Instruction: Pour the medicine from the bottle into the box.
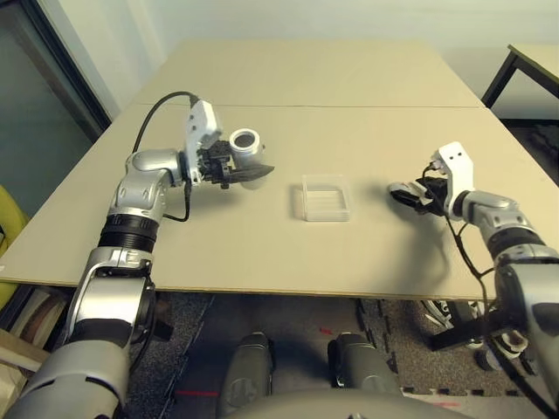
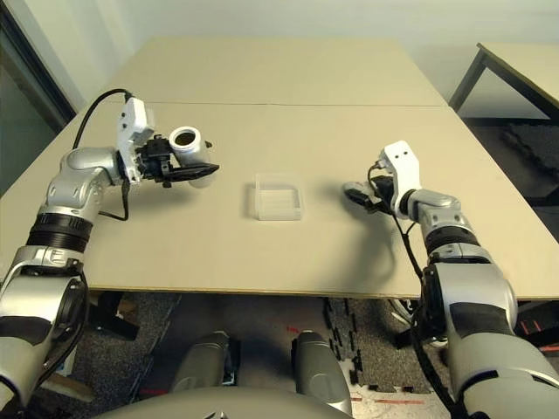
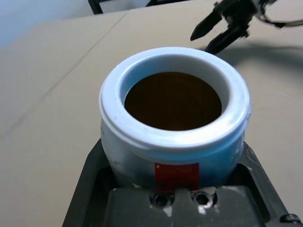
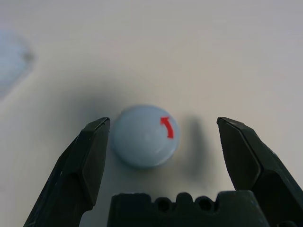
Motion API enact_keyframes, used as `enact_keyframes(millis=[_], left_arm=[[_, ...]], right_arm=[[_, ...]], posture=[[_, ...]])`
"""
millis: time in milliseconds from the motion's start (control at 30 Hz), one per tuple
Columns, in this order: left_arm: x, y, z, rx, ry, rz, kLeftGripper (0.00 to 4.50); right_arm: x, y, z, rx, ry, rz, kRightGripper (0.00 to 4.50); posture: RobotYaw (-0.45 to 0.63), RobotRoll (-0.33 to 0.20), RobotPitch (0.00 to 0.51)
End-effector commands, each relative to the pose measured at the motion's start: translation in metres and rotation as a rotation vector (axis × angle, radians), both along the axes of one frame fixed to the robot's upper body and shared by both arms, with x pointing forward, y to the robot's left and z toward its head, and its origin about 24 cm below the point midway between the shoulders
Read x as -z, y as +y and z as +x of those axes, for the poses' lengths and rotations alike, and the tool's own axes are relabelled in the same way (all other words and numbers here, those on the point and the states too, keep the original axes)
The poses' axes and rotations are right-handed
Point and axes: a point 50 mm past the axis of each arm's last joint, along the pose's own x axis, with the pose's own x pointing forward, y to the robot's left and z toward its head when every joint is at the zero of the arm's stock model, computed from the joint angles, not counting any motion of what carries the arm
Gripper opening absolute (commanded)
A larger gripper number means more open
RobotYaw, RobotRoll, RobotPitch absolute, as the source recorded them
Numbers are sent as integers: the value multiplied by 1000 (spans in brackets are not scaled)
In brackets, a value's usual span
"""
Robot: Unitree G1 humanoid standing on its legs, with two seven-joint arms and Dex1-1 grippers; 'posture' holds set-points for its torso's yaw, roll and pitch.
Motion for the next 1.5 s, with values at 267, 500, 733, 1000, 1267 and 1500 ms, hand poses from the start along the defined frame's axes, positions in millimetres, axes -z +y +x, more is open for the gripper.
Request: enact_keyframes(millis=[267,500,733,1000,1267,1500], left_arm=[[-10,-34,22,-23,-240,235,2581],[-10,-52,32,-42,-412,381,2581],[0,-71,30,31,-612,506,2581],[11,-103,26,183,-1085,757,2581],[19,-124,26,400,-1399,951,2581],[21,-123,33,393,-1383,1063,2581]], right_arm=[[-42,26,-12,-291,-103,157,4500],[-69,46,-24,-386,-143,188,4500],[-80,52,-33,-434,-141,201,4500],[-82,56,-35,-441,-147,248,4500],[-84,57,-35,-427,-159,294,4500],[-84,63,-34,-425,-175,333,4500]], posture=[[-89,0,0],[-103,0,0],[-116,0,0],[-115,0,0],[-107,0,0],[-106,0,0]])
